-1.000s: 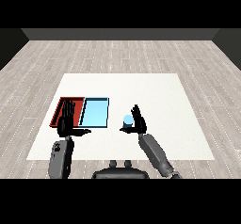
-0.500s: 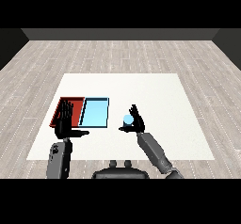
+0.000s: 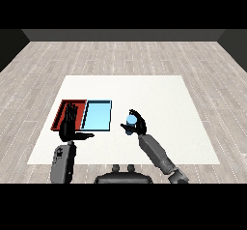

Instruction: Pick the blue can and put it in the blue box

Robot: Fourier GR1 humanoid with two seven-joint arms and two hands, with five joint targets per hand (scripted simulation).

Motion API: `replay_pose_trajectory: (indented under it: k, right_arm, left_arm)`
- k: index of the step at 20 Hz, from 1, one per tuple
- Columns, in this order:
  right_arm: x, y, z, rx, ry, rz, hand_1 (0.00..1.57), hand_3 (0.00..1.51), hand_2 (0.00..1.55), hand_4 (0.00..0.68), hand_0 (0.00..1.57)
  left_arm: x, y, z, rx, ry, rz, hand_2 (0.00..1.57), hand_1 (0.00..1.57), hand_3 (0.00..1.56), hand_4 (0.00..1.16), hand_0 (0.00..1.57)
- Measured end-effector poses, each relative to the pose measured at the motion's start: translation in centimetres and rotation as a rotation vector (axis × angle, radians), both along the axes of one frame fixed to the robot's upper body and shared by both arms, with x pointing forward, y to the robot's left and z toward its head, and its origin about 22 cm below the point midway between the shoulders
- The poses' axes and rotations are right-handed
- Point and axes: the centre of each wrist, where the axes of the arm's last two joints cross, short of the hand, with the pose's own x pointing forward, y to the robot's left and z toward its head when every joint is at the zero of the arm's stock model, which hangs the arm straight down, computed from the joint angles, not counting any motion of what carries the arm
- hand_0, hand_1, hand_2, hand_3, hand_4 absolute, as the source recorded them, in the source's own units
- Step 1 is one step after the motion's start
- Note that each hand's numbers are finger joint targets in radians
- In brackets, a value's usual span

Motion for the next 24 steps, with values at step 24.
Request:
replay_pose_trajectory:
  k: [24]
  right_arm:
    - [1.3, 0.3, 9.2, -0.28, -0.177, -0.047, 1.44, 1.41, 1.44, 0.62, 1.44]
  left_arm:
    - [0.6, -4.4, -1.1, 0.058, 0.099, -0.134, 0.0, 0.0, 0.0, 0.0, 0.0]
